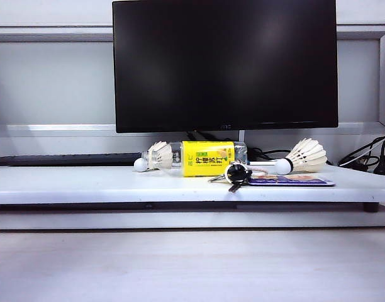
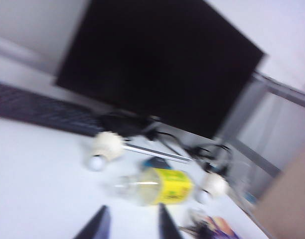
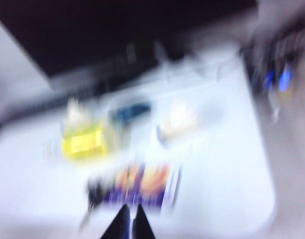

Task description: Stack the badminton balls on the table vertically.

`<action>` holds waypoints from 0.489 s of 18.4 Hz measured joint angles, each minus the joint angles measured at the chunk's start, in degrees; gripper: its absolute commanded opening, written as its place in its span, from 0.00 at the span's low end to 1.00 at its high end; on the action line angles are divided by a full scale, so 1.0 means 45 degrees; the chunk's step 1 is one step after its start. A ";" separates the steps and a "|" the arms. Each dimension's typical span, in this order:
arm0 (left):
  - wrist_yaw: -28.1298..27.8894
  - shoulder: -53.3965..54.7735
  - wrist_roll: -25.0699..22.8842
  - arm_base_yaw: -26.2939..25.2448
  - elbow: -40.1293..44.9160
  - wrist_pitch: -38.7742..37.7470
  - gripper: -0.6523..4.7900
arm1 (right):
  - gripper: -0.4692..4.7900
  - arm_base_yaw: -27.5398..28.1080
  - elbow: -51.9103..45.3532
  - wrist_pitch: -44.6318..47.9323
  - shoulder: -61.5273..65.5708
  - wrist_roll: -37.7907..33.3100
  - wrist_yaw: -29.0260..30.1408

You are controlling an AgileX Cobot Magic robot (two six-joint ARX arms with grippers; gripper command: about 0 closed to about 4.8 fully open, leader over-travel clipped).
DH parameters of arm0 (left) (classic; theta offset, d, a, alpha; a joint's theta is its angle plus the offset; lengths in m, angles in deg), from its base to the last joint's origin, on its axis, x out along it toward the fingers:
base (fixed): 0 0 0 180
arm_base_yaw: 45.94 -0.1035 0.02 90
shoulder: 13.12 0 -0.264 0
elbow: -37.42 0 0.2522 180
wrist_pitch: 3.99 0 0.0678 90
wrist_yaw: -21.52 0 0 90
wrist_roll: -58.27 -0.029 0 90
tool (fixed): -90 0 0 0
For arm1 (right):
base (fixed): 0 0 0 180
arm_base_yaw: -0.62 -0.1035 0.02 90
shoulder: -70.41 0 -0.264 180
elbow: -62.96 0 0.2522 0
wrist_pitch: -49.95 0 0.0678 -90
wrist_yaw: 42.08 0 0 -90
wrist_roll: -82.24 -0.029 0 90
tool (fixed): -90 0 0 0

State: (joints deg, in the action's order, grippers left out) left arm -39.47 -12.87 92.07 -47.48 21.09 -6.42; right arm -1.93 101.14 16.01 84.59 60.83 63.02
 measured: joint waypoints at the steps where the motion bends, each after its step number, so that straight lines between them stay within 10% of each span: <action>1: 0.0442 0.0000 -0.0165 0.0000 -0.0131 0.0005 0.35 | 0.13 0.0005 0.1069 -0.0792 0.1404 0.0452 0.0515; 9: 0.2977 0.0000 -0.0316 0.0000 -0.0923 -0.2205 0.36 | 0.13 -0.0500 1.1424 -0.9078 1.2230 0.7096 0.0529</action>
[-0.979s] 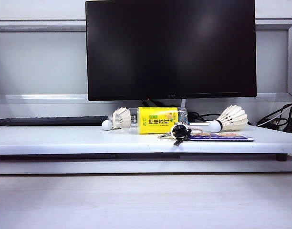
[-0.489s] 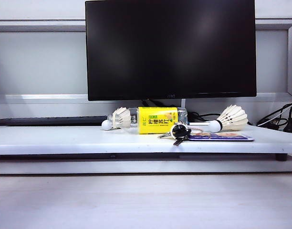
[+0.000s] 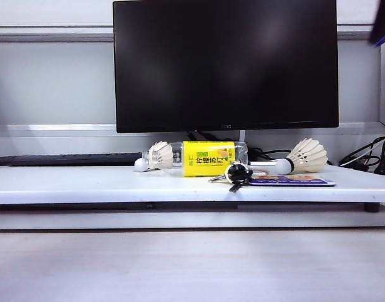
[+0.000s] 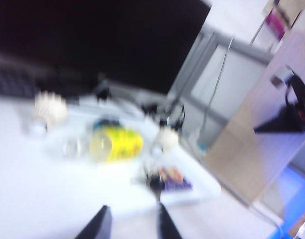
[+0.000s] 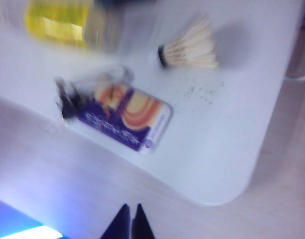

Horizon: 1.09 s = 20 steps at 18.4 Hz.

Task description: Stack the badminton balls on the table vertically.

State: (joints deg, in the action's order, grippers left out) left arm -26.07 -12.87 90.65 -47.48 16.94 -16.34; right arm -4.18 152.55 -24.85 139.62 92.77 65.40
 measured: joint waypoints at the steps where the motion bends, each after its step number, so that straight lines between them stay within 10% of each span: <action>1: 0.0146 0.0000 0.0000 0.0000 -0.0058 -0.1088 0.36 | 0.13 -0.0325 0.0811 -0.0189 0.1224 0.1248 -0.0413; 12: 0.1103 0.0597 -0.0214 0.0005 -0.2074 -0.2540 0.41 | 0.19 -0.3211 0.1243 0.0559 0.3706 0.6989 -0.2939; 20: 0.3400 0.4643 -0.2341 0.0010 -0.4979 -0.4595 0.41 | 0.31 -0.4114 0.1243 0.2385 0.3755 1.2808 -0.3934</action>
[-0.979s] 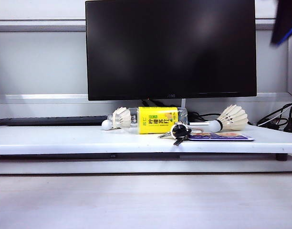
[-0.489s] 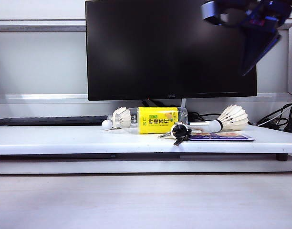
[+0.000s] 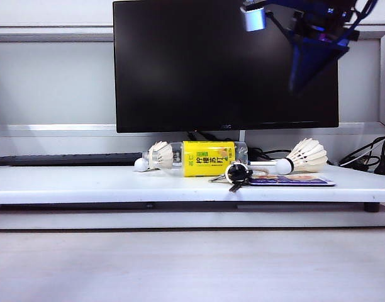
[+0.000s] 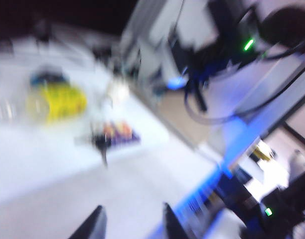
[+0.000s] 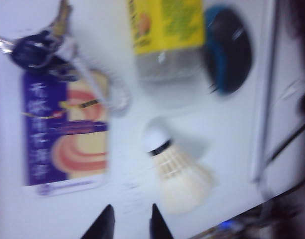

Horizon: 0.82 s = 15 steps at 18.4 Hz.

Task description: Stack the badminton balls on the table vertically.

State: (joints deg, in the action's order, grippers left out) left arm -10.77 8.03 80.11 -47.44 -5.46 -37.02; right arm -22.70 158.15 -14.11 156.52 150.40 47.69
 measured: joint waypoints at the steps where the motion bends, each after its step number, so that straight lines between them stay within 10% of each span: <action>1: 0.0141 0.0690 -0.0301 0.0005 -0.0219 -0.0418 0.41 | 0.32 0.0000 0.0005 0.0117 0.0068 0.0369 -0.0005; 15: -0.2424 0.3536 -0.2871 0.3823 -0.1025 -0.0879 0.41 | 0.43 0.0000 -0.0005 0.1506 0.2934 0.3463 -0.1389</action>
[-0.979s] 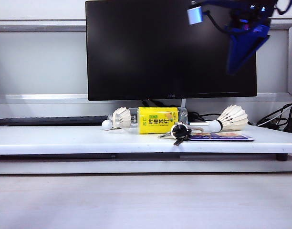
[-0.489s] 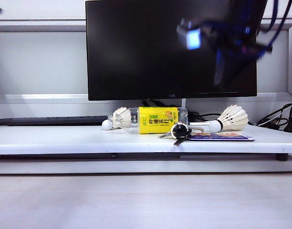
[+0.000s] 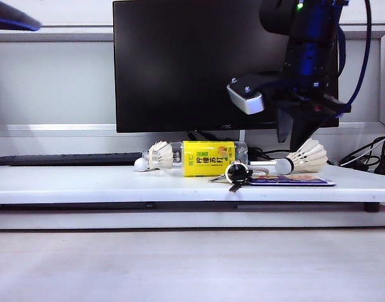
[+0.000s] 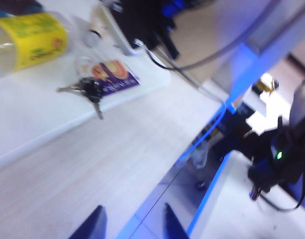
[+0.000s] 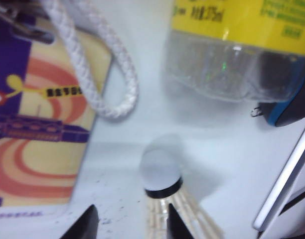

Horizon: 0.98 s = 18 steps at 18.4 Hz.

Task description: Stack the badminton balls on the table vertically.

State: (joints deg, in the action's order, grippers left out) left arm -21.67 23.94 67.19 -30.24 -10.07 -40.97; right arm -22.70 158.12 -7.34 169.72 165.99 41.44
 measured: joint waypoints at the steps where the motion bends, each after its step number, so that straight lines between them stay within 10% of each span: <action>1: -0.0277 0.0000 -0.0141 0.0117 0.0000 -0.0015 0.41 | 0.43 0.0000 0.0005 0.0155 0.0000 0.0034 0.0005; 6: -0.0515 0.0010 -0.0631 0.0126 0.0000 -0.0316 0.41 | 0.47 0.0010 0.0005 0.0364 0.0214 0.0073 -0.0325; 8: -0.0525 0.0010 -0.0743 0.0126 0.0000 -0.0330 0.41 | 0.63 0.0005 0.0005 0.0369 0.0340 0.0083 -0.0321; 18: -0.0753 0.0010 -0.0971 0.0136 0.0000 -0.0423 0.41 | 0.60 0.0010 0.0005 0.1370 0.0806 0.0170 -0.0602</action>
State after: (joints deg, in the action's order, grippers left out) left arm -25.06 23.98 62.82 -29.63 -10.07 -42.87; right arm -22.65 158.15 -1.17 173.35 166.75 38.73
